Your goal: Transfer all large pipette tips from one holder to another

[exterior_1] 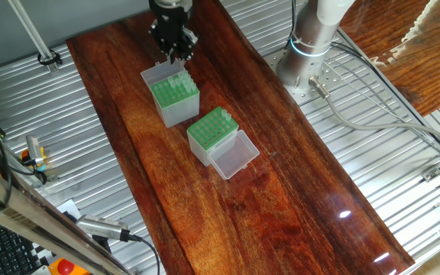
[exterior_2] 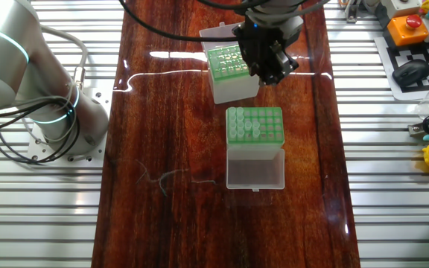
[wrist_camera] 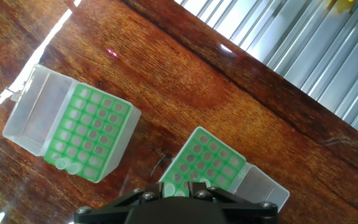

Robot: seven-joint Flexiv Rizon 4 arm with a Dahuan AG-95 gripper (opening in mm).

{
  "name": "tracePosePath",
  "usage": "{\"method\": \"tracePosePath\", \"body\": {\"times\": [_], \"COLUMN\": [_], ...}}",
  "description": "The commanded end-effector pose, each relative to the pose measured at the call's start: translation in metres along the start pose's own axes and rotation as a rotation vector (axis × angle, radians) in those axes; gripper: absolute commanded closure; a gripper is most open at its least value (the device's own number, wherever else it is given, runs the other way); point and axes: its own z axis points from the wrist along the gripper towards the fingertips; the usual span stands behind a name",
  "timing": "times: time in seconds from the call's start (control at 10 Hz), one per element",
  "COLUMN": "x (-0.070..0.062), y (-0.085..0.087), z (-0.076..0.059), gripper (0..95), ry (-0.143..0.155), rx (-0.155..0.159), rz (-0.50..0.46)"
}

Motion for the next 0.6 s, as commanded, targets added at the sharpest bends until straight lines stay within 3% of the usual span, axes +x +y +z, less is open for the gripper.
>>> {"method": "tracePosePath", "body": {"times": [0.1, 0.3, 0.6], "x": [0.006, -0.001, -0.008], "y": [-0.064, -0.046, -0.037], "z": [-0.046, -0.034, -0.028], "gripper": [57.0, 57.0, 57.0], "ry": [0.03, 0.043, 0.05], "rx": [-0.061, -0.052, -0.044], "rz": [-0.174, -0.178, -0.175]}}
